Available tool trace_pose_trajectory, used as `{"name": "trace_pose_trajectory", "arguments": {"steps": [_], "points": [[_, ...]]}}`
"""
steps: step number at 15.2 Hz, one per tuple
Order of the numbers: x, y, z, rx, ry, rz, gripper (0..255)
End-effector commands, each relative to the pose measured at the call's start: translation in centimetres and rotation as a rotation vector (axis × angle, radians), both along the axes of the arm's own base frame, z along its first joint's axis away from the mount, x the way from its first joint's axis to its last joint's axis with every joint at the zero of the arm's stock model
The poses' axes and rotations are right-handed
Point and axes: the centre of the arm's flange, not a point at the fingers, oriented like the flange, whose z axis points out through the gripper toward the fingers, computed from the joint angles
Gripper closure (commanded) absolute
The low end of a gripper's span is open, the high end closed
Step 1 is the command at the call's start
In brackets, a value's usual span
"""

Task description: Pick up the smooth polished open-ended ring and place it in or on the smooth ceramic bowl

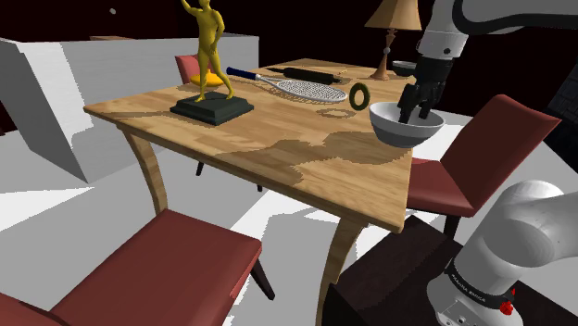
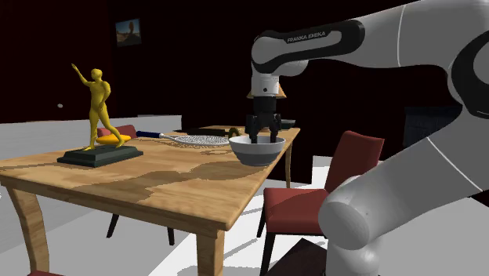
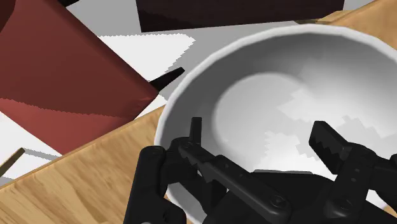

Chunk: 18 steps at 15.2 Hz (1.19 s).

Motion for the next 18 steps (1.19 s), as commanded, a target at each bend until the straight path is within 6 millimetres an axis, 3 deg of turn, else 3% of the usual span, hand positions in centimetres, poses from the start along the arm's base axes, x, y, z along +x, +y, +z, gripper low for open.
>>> {"name": "trace_pose_trajectory", "arguments": {"steps": [1,18], "points": [[0.0,0.0,0.0,0.000,0.000,0.000,0],[19.5,-7.2,3.8,-0.025,-0.080,-0.131,0]]}}
